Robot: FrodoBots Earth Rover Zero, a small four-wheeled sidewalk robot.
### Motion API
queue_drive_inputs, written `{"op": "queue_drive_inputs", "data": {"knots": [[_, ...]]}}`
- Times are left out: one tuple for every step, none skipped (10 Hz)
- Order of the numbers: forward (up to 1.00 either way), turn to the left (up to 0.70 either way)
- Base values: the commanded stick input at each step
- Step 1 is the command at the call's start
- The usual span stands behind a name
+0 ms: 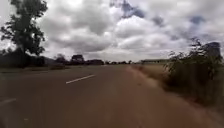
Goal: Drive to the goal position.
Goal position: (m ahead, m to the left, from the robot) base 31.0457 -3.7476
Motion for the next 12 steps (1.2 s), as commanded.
{"op": "queue_drive_inputs", "data": {"knots": [[0.85,-0.08],[0.85,-0.26],[0.85,-0.34],[0.85,-0.29],[0.85,-0.13],[0.85,0.00],[0.85,0.00],[0.85,0.00],[0.85,0.00],[0.85,0.00],[0.85,0.00],[0.85,-0.03]]}}
